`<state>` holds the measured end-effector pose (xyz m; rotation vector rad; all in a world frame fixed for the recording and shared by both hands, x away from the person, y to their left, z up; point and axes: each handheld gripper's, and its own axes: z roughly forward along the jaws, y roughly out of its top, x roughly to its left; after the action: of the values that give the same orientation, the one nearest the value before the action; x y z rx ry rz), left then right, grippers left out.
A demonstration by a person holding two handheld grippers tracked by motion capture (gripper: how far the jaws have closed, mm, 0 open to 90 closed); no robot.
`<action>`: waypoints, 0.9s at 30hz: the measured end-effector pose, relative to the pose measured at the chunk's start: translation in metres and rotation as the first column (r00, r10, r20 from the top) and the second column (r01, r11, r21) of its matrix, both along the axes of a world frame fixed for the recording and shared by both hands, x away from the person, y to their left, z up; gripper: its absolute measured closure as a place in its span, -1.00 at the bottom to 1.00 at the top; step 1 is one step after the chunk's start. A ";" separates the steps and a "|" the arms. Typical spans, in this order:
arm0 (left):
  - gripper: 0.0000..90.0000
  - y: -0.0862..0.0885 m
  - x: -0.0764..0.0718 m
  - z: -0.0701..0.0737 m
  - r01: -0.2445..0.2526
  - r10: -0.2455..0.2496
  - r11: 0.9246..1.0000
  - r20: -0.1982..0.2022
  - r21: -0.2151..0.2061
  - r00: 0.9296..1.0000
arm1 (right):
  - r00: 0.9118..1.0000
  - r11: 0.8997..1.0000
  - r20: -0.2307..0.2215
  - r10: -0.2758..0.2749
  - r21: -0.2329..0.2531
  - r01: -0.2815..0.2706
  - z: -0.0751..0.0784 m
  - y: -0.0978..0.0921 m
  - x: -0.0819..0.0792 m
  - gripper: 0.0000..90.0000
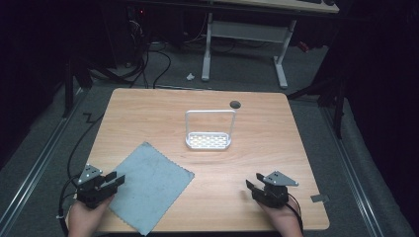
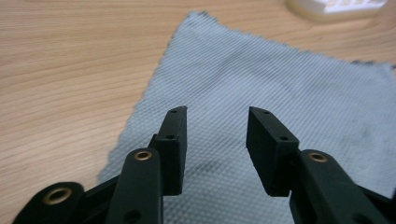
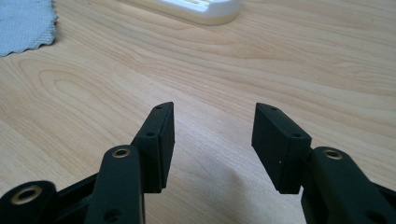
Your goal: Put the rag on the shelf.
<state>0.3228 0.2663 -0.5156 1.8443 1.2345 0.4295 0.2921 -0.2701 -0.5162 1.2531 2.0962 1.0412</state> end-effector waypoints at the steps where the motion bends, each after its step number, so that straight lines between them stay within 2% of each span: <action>1: 0.29 0.000 0.000 0.000 0.000 0.000 1.000 0.000 0.000 1.000 | 1.000 1.000 0.003 0.009 -0.004 -0.009 0.000 0.001 0.000 0.11; 3: 0.27 0.000 -0.001 0.000 0.000 0.000 1.000 0.019 0.015 1.000 | 1.000 1.000 0.006 0.012 -0.011 -0.012 0.000 0.001 -0.001 0.11; 6: 0.27 0.000 0.000 -0.001 0.000 0.000 1.000 0.015 0.009 1.000 | 1.000 1.000 0.007 0.015 -0.005 -0.015 0.000 0.000 -0.001 0.11; 9: 0.25 -0.002 -0.001 -0.002 0.002 -0.002 1.000 0.013 0.023 1.000 | 1.000 1.000 0.007 0.011 0.000 -0.011 0.001 0.000 -0.001 0.11; 11: 0.26 -0.003 -0.001 -0.001 0.013 -0.013 1.000 0.014 0.013 1.000 | 1.000 1.000 0.007 0.012 0.000 -0.012 0.001 0.000 -0.001 0.11; 14: 0.35 -0.009 -0.004 0.002 0.053 -0.054 0.998 0.030 0.016 0.998 | 1.000 1.000 0.006 0.020 -0.004 -0.020 0.001 0.002 -0.001 0.11; 15: 0.44 -0.015 -0.006 0.006 0.104 -0.104 0.994 0.022 -0.029 0.994 | 1.000 1.000 0.006 0.022 -0.006 -0.022 0.000 0.002 -0.001 0.11; 16: 0.50 -0.015 -0.006 0.006 0.104 -0.104 0.994 0.022 -0.029 0.994 | 1.000 1.000 0.004 0.023 -0.005 -0.023 0.000 0.002 -0.001 0.11; 17: 0.58 -0.019 -0.008 0.008 0.131 -0.130 0.990 0.025 -0.047 0.991 | 1.000 1.000 0.004 0.026 -0.005 -0.026 0.000 0.002 -0.001 0.11; 18: 0.67 -0.024 -0.010 0.010 0.159 -0.159 0.986 0.025 -0.042 0.987 | 1.000 1.000 0.003 0.027 -0.005 -0.027 0.000 0.002 -0.001 0.11; 19: 0.77 -0.037 -0.013 0.012 0.204 -0.204 0.979 0.018 0.000 0.979 | 1.000 1.000 0.003 0.027 -0.003 -0.027 0.000 0.002 -0.001 0.11; 20: 0.85 -0.037 -0.013 0.012 0.204 -0.204 0.979 0.018 0.000 0.979 | 1.000 1.000 0.006 0.029 -0.003 -0.029 0.000 0.002 -0.001 0.11; 21: 0.92 -0.044 -0.014 0.012 0.229 -0.229 0.973 0.010 0.018 0.973 | 1.000 1.000 0.005 0.027 0.000 -0.027 0.001 0.002 -0.001 0.11; 23: 0.99 -0.059 -0.017 0.010 0.284 -0.284 0.956 -0.016 0.071 0.959 | 1.000 1.000 0.005 0.029 0.005 -0.029 0.000 0.002 0.000 0.11; 24: 0.99 -0.066 -0.018 0.008 0.309 -0.308 0.945 -0.025 0.107 0.951 | 1.000 1.000 0.004 0.029 0.005 -0.029 0.000 0.002 0.000 0.11; 25: 0.99 -0.072 -0.020 0.007 0.328 -0.326 0.936 -0.035 0.129 0.945 | 1.000 1.000 0.004 0.031 0.003 -0.031 0.000 0.002 0.000 0.11; 26: 0.99 -0.082 -0.021 0.005 0.360 -0.356 0.923 -0.056 0.138 0.933 | 0.999 0.999 0.004 0.032 0.003 -0.032 0.000 0.002 0.000 0.11; 27: 0.99 -0.087 -0.022 0.004 0.376 -0.371 0.914 -0.065 0.149 0.926 | 0.999 0.999 0.007 0.036 0.000 -0.036 0.000 0.002 0.000 0.11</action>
<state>0.3008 0.1797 -0.5114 2.1761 0.8577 0.2878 0.2925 -0.2677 -0.5159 1.2149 2.1206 1.0598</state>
